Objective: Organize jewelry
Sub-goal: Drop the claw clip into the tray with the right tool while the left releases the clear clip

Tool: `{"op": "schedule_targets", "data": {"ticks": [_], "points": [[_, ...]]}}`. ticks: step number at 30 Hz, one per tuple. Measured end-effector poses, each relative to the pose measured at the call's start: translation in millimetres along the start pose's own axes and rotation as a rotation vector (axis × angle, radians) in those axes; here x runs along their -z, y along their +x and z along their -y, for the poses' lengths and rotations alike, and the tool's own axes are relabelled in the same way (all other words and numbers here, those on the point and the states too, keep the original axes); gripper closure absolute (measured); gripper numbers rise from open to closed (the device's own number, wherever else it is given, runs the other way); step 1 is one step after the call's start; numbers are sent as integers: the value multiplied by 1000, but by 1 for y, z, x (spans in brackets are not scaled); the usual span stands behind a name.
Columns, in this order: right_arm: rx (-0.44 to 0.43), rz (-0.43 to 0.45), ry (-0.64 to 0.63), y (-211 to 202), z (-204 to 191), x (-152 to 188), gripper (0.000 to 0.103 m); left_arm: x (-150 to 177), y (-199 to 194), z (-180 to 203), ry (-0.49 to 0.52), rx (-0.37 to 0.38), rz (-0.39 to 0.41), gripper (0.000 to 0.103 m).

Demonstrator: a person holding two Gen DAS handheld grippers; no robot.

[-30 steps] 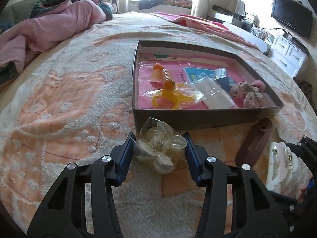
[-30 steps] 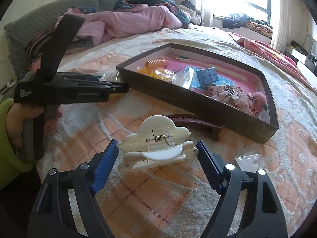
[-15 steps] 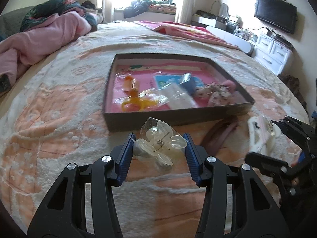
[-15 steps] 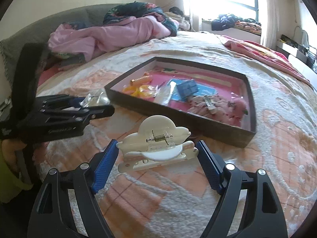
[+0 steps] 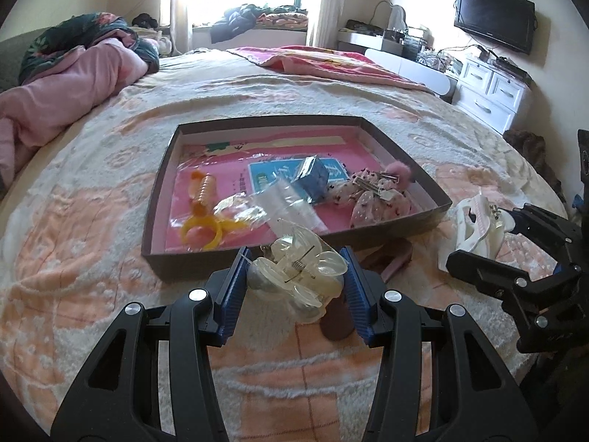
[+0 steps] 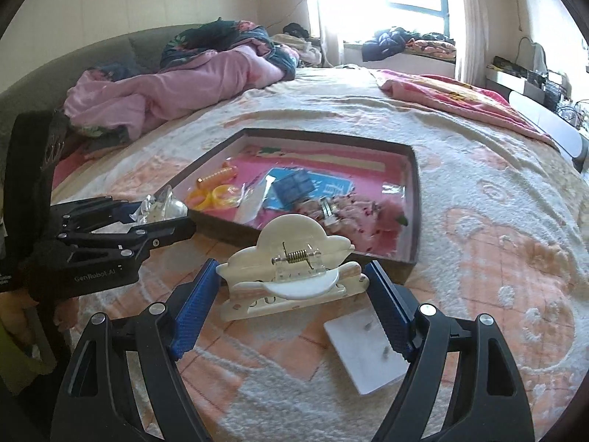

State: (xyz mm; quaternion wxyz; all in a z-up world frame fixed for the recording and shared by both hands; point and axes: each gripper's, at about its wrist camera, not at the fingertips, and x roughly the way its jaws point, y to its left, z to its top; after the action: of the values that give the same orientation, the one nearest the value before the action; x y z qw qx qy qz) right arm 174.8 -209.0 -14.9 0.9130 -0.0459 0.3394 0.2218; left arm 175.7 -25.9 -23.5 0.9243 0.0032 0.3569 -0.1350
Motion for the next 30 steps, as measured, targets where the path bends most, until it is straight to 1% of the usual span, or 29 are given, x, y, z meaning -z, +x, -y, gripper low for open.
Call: {"op": "schedule_targets", "data": {"ticks": [7,15,22,30], "points": [[30,19,31,-1,15,-9,26,-16,9,5,18,-4,11,63],[60,34,56,2,31,-22,26,-26,18,5,21,-6,14,62],[79,32,93,12,43,-29,26,-43,35,0,16,-8,19,63],[106,28,97,26,54,-41,26,-52,54,-8,4,-15,13,63]]}}
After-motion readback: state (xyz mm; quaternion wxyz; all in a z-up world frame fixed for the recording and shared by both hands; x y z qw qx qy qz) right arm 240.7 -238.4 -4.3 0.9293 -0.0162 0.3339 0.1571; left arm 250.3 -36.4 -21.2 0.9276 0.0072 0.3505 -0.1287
